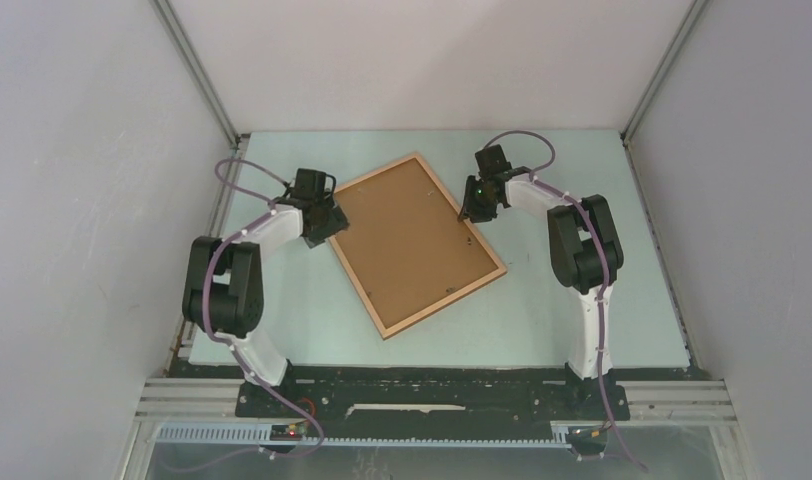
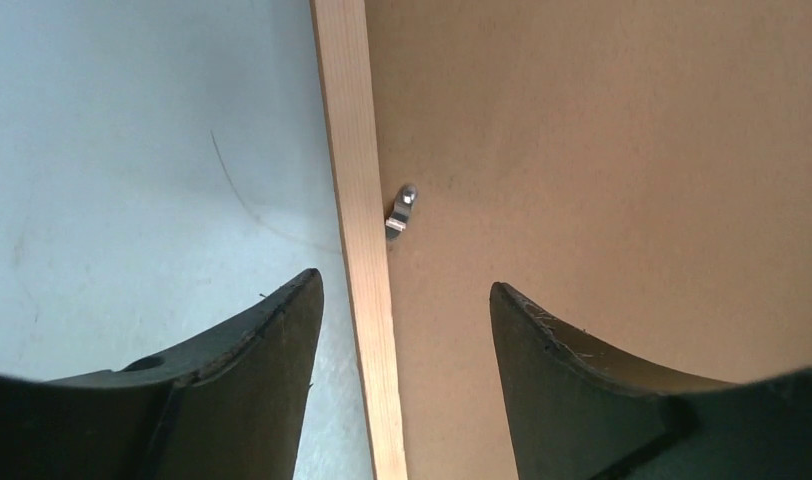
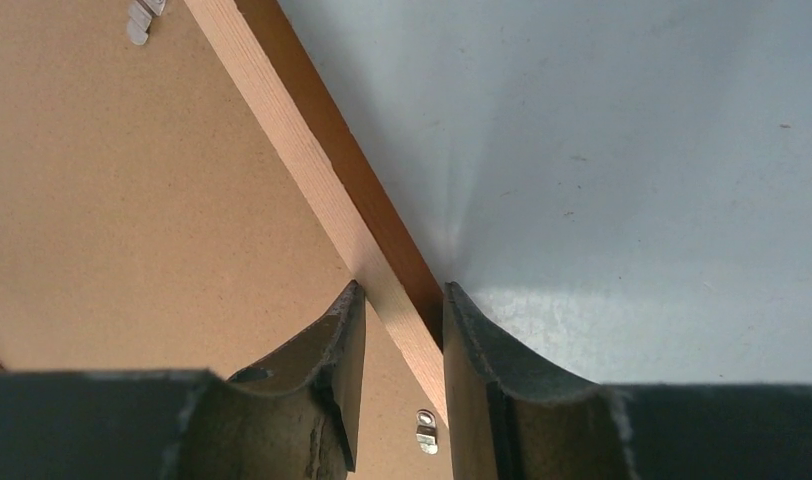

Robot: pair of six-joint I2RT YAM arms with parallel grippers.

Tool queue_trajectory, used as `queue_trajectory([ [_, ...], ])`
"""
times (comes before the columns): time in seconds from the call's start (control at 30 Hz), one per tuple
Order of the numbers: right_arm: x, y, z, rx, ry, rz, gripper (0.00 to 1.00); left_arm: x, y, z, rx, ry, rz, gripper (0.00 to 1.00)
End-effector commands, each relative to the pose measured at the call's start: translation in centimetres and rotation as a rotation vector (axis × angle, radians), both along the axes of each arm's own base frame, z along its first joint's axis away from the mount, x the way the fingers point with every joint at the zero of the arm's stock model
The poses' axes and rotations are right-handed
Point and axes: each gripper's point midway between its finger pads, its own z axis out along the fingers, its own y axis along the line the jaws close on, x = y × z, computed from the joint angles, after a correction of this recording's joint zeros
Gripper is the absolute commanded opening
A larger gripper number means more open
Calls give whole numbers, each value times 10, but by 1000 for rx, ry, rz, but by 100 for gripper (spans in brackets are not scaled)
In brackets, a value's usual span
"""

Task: Put the photo into the frame
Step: Install the photo frame at the center of the board.

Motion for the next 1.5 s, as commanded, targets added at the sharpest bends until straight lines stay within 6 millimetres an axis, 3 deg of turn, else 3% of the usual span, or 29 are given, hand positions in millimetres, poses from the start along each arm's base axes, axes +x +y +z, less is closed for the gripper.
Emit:
queue_trajectory([
  [0.0, -6, 5, 4, 41, 28, -15, 9, 15, 14, 0, 73, 39, -17, 65],
  [0.47, -6, 6, 4, 64, 32, -7, 8, 24, 18, -20, 10, 66, 32, 46],
  [1.0, -6, 8, 4, 75, 34, 3, 8, 34, 28, -15, -33, 30, 161, 51],
  [1.17, -6, 9, 4, 75, 34, 4, 6, 37, 32, -14, -27, 34, 188, 44],
  [1.27, -6, 9, 4, 77, 34, 5, 5, 37, 34, -14, -25, 38, 206, 31],
  [1.47, -7, 10, 4, 80, 36, 9, 4, 35, 37, -14, -27, 31, 238, 22],
])
